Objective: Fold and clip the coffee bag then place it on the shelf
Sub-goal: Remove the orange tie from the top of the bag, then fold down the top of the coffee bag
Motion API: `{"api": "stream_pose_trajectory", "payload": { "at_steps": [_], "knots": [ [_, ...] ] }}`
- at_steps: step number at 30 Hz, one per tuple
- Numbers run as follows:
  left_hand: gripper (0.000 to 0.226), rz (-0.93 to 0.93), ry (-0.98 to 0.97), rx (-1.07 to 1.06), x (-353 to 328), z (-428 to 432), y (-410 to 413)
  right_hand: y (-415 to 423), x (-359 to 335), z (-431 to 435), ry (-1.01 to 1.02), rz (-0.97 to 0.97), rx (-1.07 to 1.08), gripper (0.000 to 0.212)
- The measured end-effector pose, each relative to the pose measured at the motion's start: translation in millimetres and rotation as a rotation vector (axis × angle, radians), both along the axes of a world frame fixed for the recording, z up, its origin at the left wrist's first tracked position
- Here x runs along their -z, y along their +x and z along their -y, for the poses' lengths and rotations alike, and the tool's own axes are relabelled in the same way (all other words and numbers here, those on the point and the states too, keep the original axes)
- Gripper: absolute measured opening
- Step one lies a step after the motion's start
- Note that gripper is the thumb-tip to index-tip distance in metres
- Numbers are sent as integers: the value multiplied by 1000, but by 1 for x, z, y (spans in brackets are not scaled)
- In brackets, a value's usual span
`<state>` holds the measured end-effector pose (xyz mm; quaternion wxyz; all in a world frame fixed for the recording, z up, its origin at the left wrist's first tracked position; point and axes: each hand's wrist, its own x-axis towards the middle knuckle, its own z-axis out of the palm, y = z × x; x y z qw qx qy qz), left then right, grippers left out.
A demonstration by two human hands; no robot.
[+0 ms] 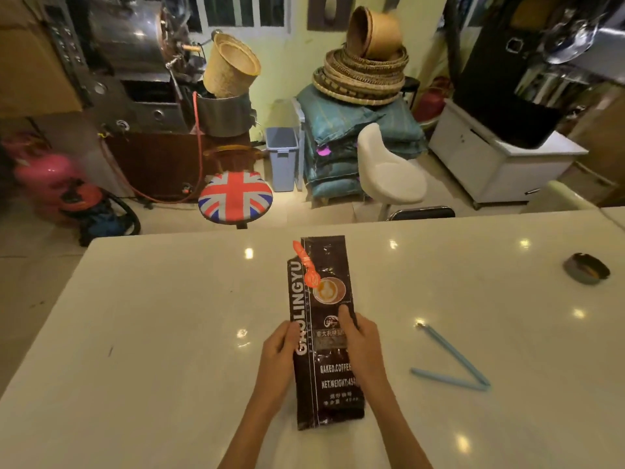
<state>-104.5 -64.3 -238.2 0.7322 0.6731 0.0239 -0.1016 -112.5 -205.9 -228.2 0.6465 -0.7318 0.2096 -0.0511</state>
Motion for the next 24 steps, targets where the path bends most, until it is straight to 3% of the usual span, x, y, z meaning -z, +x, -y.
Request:
{"api": "stream_pose_trajectory", "payload": {
  "at_steps": [2,3,5,7,9,15,21,24],
  "knots": [
    [22,4,-36,25,-2,4,-1,1,2,7,113,0,-35,31],
    [35,23,-47,42,-4,4,0,-1,4,9,142,31,-61,28],
    [56,126,5,88,-8,3,5,-5,8,12,127,142,-126,56],
    [54,273,123,147,-10,0,11,-7,6,15,12,220,-165,70],
    [51,281,167,151,-9,-3,18,-4,5,24,-84,252,-180,55],
    [60,74,101,258,-21,-18,38,5,-11,53,160,120,-241,46],
    [31,222,383,-54,-36,-48,64,16,-13,83,20,110,-12,31],
    [54,213,522,202,-45,-35,57,18,-14,73,61,138,-37,30]
  ]
}}
